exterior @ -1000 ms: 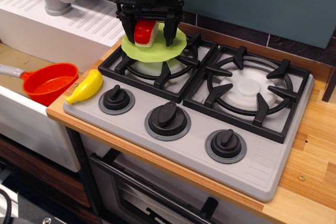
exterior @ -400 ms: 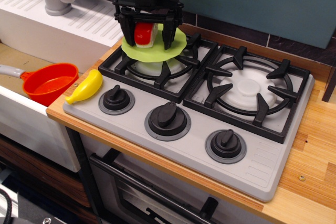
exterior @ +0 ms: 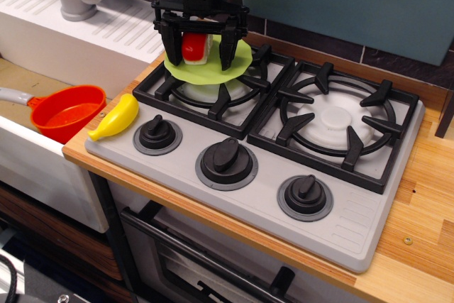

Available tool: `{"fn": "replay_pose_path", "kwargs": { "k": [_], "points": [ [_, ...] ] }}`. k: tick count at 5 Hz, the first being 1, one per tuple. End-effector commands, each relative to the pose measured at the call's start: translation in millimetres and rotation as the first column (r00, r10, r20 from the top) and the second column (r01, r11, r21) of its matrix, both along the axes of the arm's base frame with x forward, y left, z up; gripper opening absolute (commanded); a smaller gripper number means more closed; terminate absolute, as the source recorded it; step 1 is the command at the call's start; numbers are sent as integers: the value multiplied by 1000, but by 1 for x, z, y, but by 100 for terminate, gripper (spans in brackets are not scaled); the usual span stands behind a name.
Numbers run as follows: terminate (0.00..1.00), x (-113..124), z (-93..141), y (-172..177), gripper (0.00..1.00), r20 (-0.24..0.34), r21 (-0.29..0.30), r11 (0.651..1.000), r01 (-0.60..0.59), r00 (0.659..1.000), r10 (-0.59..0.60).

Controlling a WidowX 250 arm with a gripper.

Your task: End effector transition from object to object

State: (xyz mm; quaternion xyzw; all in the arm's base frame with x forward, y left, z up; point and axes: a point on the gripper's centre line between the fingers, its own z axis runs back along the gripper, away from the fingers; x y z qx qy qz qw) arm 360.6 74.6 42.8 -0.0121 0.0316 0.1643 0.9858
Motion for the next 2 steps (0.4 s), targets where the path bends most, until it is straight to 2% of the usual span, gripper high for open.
{"fn": "replay_pose_path", "kwargs": {
  "k": [1,2],
  "points": [
    [0,5,39,3,100,89,28,1000,2,996,-5],
    [0,-15,57,12,100,67,56,998,20,997,-24]
  ]
}}
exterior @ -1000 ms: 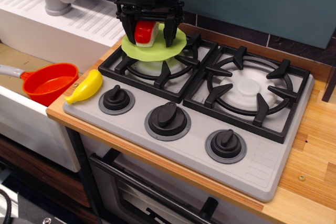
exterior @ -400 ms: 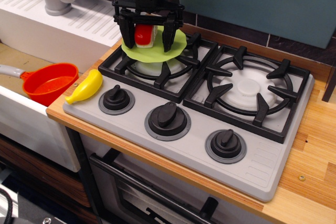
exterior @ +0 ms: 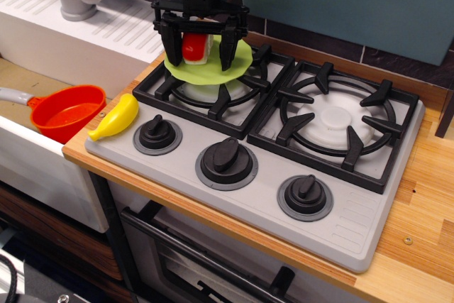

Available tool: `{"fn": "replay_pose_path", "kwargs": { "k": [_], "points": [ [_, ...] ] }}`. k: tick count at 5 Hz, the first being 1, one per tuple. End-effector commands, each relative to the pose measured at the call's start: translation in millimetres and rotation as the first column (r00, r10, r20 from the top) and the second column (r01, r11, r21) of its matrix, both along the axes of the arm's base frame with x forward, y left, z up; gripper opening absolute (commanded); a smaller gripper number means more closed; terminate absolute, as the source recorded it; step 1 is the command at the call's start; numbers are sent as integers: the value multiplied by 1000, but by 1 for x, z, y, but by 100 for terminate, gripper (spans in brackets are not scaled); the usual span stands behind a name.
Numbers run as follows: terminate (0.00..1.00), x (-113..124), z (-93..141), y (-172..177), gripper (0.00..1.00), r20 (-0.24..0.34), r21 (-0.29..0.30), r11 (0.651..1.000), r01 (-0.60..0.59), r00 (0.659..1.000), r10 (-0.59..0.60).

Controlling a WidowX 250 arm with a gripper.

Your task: End effector transition from object to object

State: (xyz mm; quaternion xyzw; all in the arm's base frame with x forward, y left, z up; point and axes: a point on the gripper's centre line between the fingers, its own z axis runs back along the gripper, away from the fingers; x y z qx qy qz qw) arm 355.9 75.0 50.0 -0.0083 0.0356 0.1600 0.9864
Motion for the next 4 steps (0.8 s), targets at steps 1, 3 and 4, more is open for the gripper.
{"fn": "replay_pose_path", "kwargs": {
  "k": [1,3,4],
  "points": [
    [0,-25,53,17,100,87,47,999,20,996,-24],
    [0,-54,37,22,100,136,77,997,24,990,-34],
    [0,-65,29,32,100,141,84,995,53,988,-65]
  ]
}}
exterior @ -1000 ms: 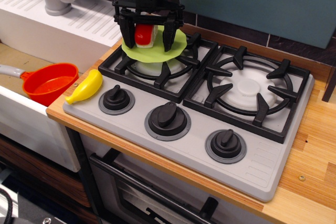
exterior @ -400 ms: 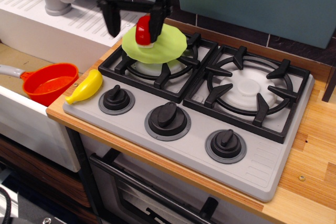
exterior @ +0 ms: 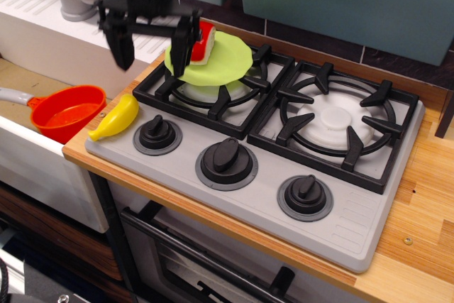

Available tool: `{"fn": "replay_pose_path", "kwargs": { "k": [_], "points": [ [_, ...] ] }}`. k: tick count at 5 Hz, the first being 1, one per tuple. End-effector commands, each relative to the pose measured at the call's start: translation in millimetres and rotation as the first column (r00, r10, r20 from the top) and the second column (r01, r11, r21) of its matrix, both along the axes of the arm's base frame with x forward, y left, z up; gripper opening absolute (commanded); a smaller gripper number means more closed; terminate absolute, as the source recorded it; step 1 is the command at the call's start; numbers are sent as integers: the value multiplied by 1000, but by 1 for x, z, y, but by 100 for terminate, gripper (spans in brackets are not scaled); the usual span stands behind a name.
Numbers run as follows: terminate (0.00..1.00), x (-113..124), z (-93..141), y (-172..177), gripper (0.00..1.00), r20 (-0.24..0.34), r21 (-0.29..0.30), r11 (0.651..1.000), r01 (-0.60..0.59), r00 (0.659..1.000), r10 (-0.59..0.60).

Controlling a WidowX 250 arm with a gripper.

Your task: End effector transition from object to object

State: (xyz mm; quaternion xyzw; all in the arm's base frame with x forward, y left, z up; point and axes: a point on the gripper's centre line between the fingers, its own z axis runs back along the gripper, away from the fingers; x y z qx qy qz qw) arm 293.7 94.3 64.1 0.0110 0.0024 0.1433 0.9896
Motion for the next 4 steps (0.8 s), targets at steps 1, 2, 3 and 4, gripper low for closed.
{"fn": "replay_pose_path", "kwargs": {
  "k": [1,2,3,4],
  "points": [
    [0,-6,11,17,100,86,48,998,31,996,-35],
    [0,-7,8,19,100,94,53,998,34,995,-39],
    [0,-10,3,24,100,104,61,997,45,993,-51],
    [0,-8,-1,27,100,105,61,997,48,993,-54]
  ]
}}
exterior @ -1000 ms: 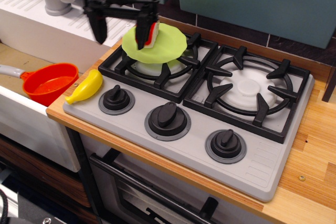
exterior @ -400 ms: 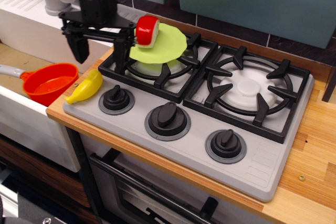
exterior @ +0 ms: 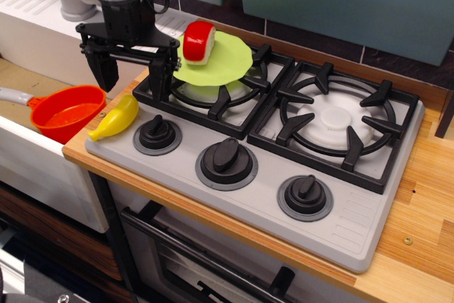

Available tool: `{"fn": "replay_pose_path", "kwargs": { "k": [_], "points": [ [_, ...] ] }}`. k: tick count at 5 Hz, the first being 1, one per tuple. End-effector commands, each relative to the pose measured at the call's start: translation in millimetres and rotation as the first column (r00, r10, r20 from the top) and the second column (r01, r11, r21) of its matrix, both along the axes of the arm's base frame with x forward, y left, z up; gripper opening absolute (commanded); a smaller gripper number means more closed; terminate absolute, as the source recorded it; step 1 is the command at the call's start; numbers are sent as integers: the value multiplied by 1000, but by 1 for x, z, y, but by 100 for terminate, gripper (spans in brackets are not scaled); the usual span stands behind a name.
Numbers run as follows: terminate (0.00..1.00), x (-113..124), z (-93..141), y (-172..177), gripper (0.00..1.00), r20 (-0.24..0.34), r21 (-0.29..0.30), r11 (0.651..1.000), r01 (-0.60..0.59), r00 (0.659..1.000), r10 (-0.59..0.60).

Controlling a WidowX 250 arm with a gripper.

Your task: End effector transition from object to object

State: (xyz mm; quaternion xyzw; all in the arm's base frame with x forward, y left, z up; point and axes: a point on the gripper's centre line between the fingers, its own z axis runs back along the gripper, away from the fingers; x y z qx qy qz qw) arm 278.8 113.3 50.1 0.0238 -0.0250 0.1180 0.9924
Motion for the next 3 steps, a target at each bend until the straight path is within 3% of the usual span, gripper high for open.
{"fn": "replay_pose_path", "kwargs": {
  "k": [1,2,3],
  "points": [
    [0,1,7,16,100,54,31,1000,5,998,-6],
    [0,-6,3,23,100,56,28,999,21,998,-23],
    [100,-6,2,20,100,41,25,1000,2,999,-3]
  ]
}}
